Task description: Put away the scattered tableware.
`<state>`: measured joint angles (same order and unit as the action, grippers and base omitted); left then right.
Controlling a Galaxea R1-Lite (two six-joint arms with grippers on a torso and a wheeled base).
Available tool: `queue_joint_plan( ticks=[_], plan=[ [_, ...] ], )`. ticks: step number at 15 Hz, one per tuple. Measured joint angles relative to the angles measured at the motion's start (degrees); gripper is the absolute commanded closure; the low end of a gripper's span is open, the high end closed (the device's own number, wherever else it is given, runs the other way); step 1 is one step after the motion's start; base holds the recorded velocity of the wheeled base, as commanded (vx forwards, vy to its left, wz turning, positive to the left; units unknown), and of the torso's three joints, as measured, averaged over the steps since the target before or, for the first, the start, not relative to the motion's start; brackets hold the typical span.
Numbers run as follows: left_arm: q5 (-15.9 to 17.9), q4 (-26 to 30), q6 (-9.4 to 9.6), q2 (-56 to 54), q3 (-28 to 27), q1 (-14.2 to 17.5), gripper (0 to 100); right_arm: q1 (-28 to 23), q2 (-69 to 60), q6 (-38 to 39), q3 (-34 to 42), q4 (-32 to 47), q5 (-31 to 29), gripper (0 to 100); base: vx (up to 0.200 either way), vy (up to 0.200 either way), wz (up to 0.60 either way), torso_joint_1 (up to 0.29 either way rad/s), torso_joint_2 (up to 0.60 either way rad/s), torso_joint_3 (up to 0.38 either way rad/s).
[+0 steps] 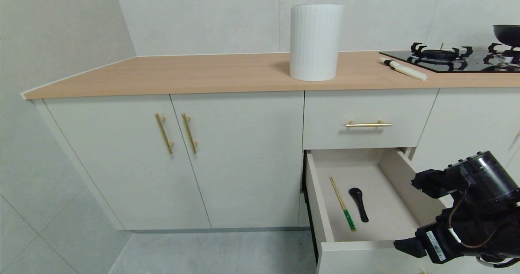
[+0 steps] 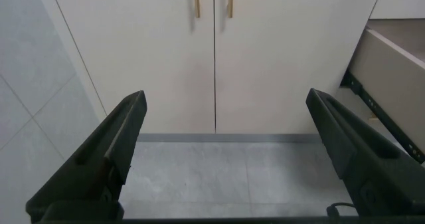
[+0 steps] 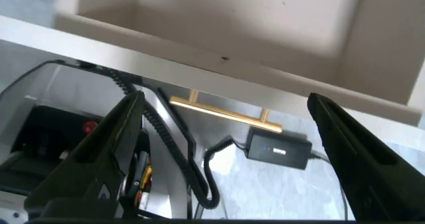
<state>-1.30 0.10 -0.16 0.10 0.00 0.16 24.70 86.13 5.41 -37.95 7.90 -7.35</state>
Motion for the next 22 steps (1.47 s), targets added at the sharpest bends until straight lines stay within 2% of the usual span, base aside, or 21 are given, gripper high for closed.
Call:
queue_joint_plan(
  ticks=[2, 6, 9, 19, 22],
  plan=[
    [0.0, 0.0, 0.00, 0.0, 0.0, 0.0, 0, 0.5, 0.8, -0.2, 0.3, 0.0, 0.0, 0, 0.000, 0.000, 0.00, 0.000, 0.00, 0.000],
    [0.0, 0.0, 0.05, 0.0, -0.1, 0.0, 0, 3.0, 3.5, -0.2, 0.1, 5.5, -0.4, 0, 0.000, 0.000, 0.00, 0.000, 0.00, 0.000],
    [0.0, 0.0, 0.02, 0.0, 0.0, 0.0, 0, 4.0, 6.0, -0.2, 0.3, 5.7, -0.5, 0, 0.000, 0.000, 0.00, 0.000, 0.00, 0.000],
    [0.0, 0.0, 0.00, 0.0, 0.0, 0.0, 0, 3.1, 10.7, 0.7, -0.9, 5.6, -3.7, 0, 0.000, 0.000, 0.00, 0.000, 0.00, 0.000],
    [0.0, 0.0, 0.00, 0.0, 0.0, 0.0, 0, 1.9, 11.7, 3.7, -2.1, 5.6, -5.7, 0, 0.000, 0.000, 0.00, 0.000, 0.00, 0.000]
  ],
)
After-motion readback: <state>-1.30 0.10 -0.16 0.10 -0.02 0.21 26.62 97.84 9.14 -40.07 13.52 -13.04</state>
